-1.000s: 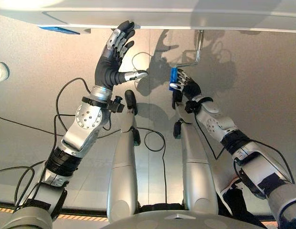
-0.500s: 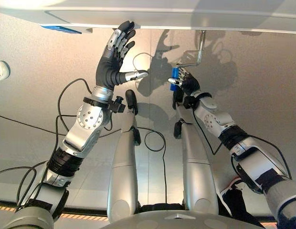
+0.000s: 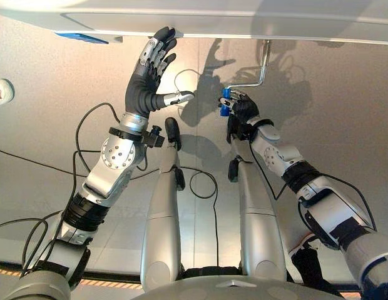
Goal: Raise the hospital bed
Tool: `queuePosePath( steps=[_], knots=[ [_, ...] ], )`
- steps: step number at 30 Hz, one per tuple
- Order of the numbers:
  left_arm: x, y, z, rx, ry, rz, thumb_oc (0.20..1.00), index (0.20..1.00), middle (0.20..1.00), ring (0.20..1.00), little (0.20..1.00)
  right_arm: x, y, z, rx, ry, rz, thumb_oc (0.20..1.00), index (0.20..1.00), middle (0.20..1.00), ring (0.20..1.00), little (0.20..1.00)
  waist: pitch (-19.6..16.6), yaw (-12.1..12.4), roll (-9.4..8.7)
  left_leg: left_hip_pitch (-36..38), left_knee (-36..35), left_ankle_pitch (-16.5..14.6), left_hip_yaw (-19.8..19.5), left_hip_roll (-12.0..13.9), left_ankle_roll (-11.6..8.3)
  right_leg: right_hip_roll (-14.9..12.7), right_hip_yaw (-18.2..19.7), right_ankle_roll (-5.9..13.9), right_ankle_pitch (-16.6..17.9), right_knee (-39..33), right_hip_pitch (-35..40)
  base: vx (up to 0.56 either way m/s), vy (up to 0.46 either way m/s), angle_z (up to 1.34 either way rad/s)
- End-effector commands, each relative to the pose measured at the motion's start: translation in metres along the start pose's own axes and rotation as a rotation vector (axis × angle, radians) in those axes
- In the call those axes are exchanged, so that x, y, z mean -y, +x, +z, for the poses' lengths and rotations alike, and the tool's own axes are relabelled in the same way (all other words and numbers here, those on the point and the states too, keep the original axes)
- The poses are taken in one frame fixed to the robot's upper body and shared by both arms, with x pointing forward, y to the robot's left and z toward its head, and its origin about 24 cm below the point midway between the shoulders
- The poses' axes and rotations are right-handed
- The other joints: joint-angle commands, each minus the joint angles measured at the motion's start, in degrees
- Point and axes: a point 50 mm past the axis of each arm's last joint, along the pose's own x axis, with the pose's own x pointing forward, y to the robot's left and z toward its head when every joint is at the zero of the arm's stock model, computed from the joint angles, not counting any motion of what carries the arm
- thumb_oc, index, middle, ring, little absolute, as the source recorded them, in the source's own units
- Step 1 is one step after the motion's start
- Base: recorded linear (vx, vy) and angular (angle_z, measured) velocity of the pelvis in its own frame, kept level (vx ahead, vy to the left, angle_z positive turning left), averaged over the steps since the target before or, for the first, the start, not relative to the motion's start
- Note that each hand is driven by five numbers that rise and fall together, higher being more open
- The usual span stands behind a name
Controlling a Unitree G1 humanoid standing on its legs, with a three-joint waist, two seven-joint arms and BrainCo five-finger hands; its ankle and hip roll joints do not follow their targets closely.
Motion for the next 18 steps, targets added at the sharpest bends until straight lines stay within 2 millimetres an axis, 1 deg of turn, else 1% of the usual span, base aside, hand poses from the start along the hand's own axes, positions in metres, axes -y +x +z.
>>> queuePosePath(
  steps=[1,5,10,18],
  knots=[
    [0.012,-0.002,0.026,0.131,-0.021,-0.049,1.000,1.000,1.000,1.000,1.000,-0.001,-0.001,0.006,0.033,0.010,0.006,0.200,0.200,0.200,0.200,0.200,-1.17,-0.07,-0.30,-2.44,5.22,-4.34,-1.90,-0.99,-0.17,-2.01,1.73,7.55,-0.85,-3.06,2.43,0.00,0.000,0.00],
    [0.012,-0.002,0.026,0.134,-0.020,-0.047,1.000,1.000,1.000,1.000,1.000,0.000,0.000,0.004,0.022,0.006,-0.003,0.200,0.200,0.200,0.200,0.200,-1.17,0.06,-0.15,-2.63,5.30,-4.35,-2.05,-1.01,-0.16,-2.04,1.63,7.54,-0.93,-3.01,2.30,0.00,0.000,0.00],
    [0.013,-0.003,0.027,0.133,-0.029,-0.047,1.000,1.000,1.000,1.000,1.000,-0.004,0.001,0.004,0.023,-0.003,0.008,0.200,0.200,0.200,0.200,0.200,-1.17,0.09,-0.13,-2.65,5.33,-4.37,-2.07,-1.07,-0.15,-2.04,1.72,7.56,-0.95,-2.98,2.29,0.00,0.000,0.00],
    [0.011,-0.002,0.028,0.137,-0.030,-0.058,1.000,1.000,1.000,1.000,1.000,-0.019,-0.002,0.006,0.045,0.027,0.082,0.200,0.200,0.200,0.200,0.200,-1.17,0.17,-0.69,-2.60,5.53,-4.29,-2.18,-1.22,-0.13,-2.21,1.71,7.62,-0.68,-2.98,2.53,0.00,-0.016,0.00]
  ],
)
